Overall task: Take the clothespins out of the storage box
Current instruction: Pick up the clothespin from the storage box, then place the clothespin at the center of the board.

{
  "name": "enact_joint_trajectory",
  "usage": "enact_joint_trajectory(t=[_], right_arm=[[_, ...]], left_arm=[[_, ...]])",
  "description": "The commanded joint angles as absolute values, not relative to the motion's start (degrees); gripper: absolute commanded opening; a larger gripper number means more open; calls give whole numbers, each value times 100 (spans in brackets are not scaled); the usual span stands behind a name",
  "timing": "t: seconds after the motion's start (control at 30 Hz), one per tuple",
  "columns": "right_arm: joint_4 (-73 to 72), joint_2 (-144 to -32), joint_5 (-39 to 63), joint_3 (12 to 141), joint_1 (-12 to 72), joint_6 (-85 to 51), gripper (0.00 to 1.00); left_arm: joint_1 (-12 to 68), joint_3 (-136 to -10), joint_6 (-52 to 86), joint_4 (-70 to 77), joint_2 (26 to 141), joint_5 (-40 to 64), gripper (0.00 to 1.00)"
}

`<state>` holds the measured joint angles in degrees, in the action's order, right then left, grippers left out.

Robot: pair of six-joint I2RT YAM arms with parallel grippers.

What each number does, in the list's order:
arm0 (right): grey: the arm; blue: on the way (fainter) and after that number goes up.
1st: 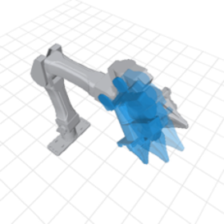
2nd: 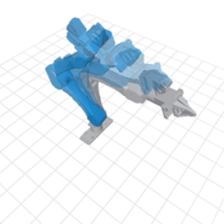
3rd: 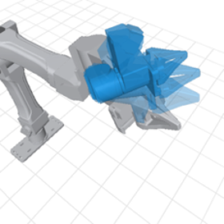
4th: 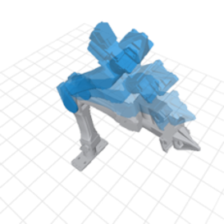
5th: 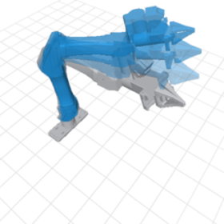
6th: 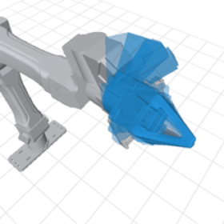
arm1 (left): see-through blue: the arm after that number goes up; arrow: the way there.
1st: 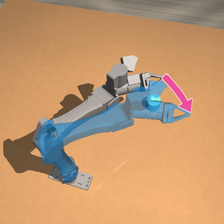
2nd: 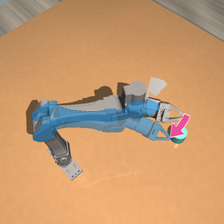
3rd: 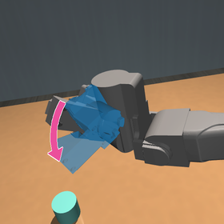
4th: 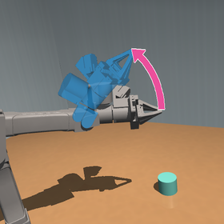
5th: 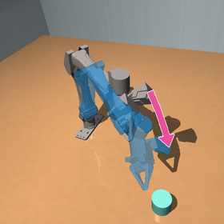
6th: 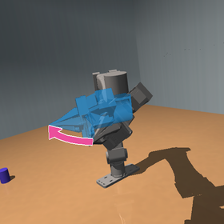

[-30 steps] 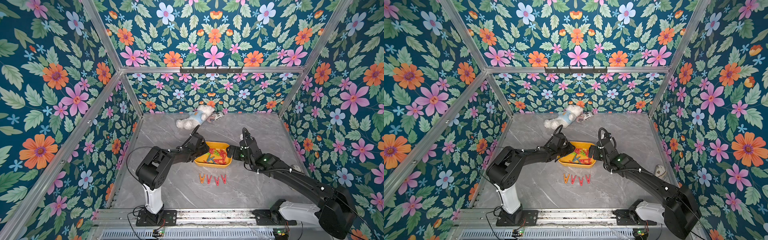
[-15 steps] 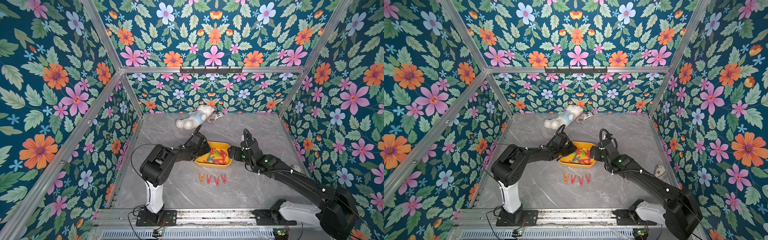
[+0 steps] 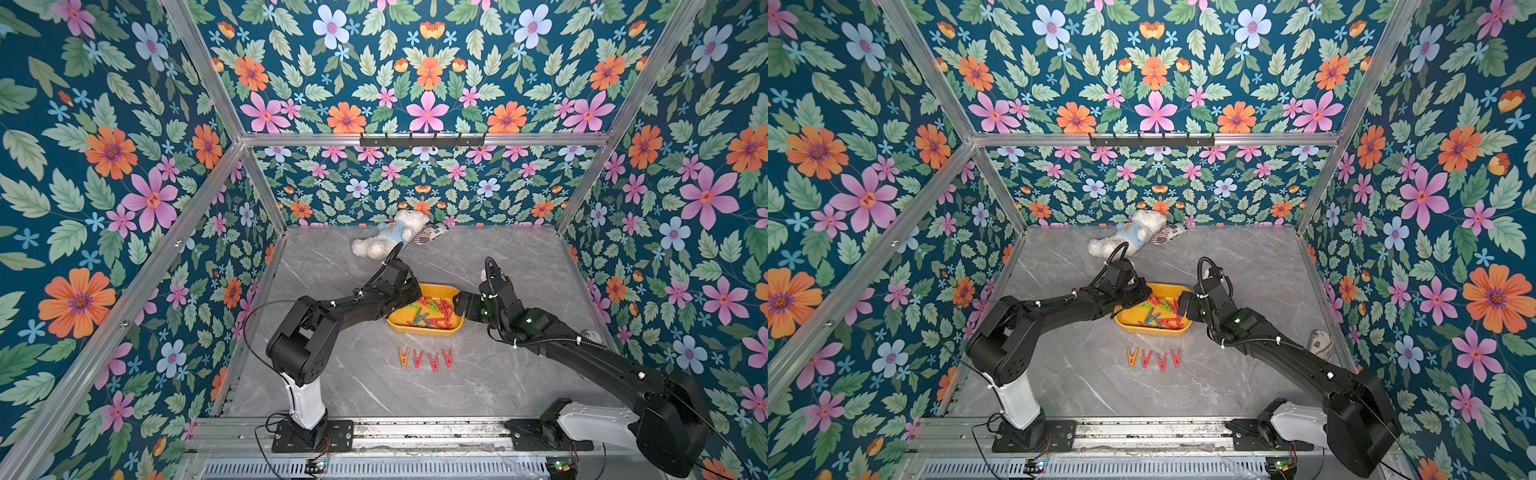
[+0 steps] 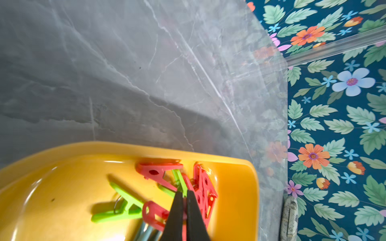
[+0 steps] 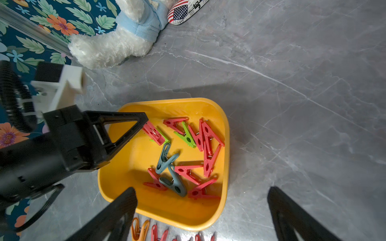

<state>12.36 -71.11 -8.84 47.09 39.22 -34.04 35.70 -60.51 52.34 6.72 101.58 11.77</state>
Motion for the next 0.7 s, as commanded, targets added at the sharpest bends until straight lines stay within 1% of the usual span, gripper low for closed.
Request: enact_joint_trajectory(t=[0.0,0.37,0.53,0.67], right_arm=[[887,-7218,-690,4735,3922,-3462,99],[351,-7713,-135,4892,3927,-3357,99],[173,-7940,-45,4938,3920,-3332,99],[73,-8143,-5,5028,3933,-3322,99]], left_arm=[[3577,-6091,5064,167,9883,940,3],[3568,-6004,4382,-1560,8697,316,3],[3571,-5807,4075,-2316,8209,30,3],[3577,-5576,3964,-2839,7931,33,3]])
